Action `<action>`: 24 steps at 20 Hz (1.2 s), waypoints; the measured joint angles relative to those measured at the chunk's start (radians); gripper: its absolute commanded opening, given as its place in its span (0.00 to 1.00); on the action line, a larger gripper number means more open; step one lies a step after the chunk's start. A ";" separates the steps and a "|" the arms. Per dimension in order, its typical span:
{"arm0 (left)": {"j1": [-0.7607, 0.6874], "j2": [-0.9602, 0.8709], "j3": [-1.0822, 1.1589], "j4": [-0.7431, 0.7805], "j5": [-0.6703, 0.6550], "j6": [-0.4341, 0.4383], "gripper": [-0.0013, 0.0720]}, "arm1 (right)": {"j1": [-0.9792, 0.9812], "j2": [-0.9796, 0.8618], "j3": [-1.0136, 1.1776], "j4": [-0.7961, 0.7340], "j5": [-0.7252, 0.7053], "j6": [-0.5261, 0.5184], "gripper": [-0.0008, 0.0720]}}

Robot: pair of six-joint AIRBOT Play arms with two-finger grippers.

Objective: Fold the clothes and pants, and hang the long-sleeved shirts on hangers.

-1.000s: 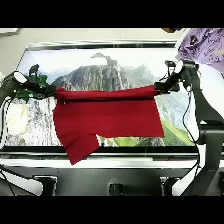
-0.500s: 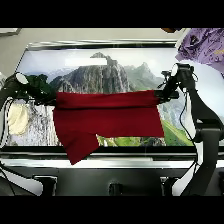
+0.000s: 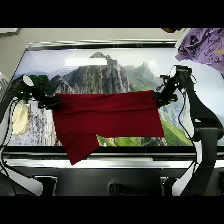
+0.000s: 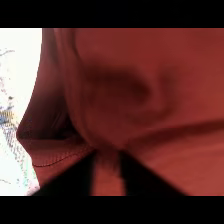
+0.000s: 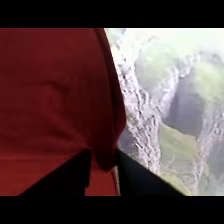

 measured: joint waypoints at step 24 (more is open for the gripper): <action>0.384 0.897 -1.126 -0.328 0.120 0.032 0.80 | -0.528 0.609 -0.820 0.570 -0.165 -0.212 0.66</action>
